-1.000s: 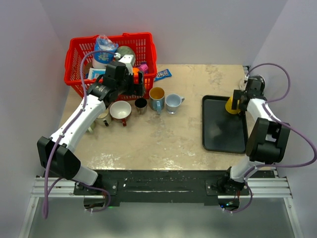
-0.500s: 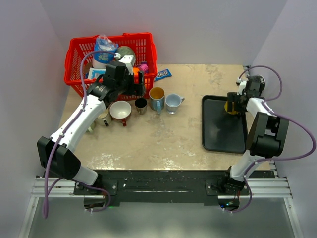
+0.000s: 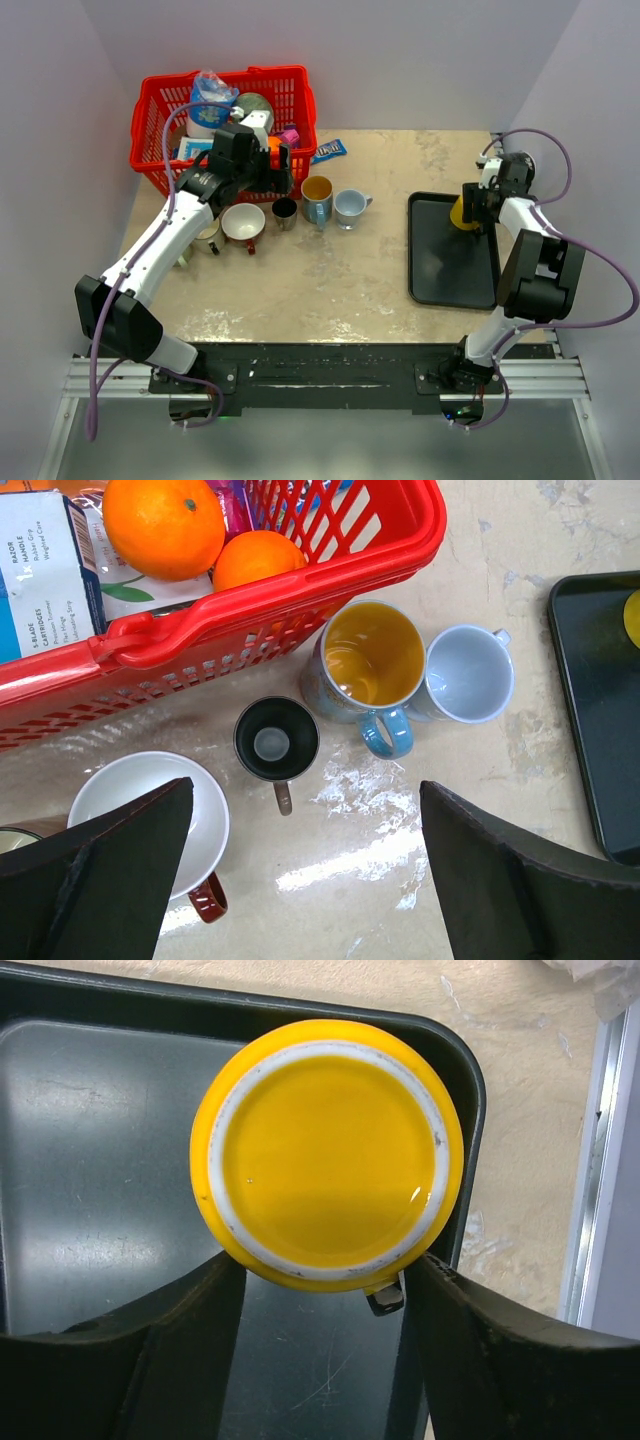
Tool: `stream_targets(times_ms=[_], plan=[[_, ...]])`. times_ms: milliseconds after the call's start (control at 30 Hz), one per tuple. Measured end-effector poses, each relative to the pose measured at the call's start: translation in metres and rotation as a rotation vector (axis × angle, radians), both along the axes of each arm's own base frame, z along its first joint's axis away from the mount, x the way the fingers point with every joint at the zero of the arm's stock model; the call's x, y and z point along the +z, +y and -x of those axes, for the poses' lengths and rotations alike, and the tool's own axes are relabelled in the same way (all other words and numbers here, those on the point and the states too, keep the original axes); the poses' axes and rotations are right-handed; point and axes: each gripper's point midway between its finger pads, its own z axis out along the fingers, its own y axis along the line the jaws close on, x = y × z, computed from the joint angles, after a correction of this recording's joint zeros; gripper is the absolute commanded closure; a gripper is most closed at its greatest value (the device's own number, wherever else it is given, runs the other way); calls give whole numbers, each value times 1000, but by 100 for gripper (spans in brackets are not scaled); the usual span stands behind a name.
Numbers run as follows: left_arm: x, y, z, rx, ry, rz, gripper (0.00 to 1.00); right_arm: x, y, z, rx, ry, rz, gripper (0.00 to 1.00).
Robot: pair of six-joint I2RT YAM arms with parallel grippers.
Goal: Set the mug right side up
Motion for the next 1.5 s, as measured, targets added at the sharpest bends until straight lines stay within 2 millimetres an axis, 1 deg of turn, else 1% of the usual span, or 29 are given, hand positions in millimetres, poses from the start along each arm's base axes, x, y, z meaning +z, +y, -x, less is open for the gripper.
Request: stream_targets(times_ms=[133,200,300,333,433,533,633,667,867,1067,1100,1133,1200,1233,1267,1333,1367,1500], plan=[[0,0,0,0,0,0,1,-1,0,2,0,10,-1,50],[0,0,0,0,0,0,1,-2,0,4,-6,19,1,53],[0,0,0,-1,-1,-1,1,-3,-2,6,-15,27,9,60],[0,0,0,-2,-1,-3,1,-3,-3,6,-18,30,13,65],[0,0,0,-4,-2,-6,1,-4,-4,7,-24,38,17,75],[0,0,0,-3,-2,-6,1,-4,-6,7,-36,46,21,79],[0,0,0,-4,-2,-6,1,-6,-7,7,-44,56,23,93],[-1,0,0,-4,-2,-7,1,-7,-7,5,-44,58,23,100],[-2,0,-1,-4,3,-9,1,-17,-5,2,-43,81,22,100],[-3,0,-1,-4,4,-9,1,-18,-1,3,-46,98,23,100],[-3,0,-1,-4,4,-9,1,-17,-1,3,-48,102,20,93],[-3,0,-1,-4,4,-9,1,-17,0,3,-51,108,15,70],[-3,0,-1,-4,4,-9,1,-17,1,3,-55,112,8,62],[-3,0,-1,-4,4,-9,1,-16,1,3,-59,110,6,61],[-3,0,-1,-4,4,-9,1,-17,1,3,-62,109,4,68],[-3,0,-1,-4,4,-9,1,-17,2,3,-65,106,0,88],[-3,0,-1,-4,4,-9,1,-18,2,4,-69,108,2,100],[-3,0,-1,-4,4,-9,1,-18,3,4,-88,90,-7,100]])
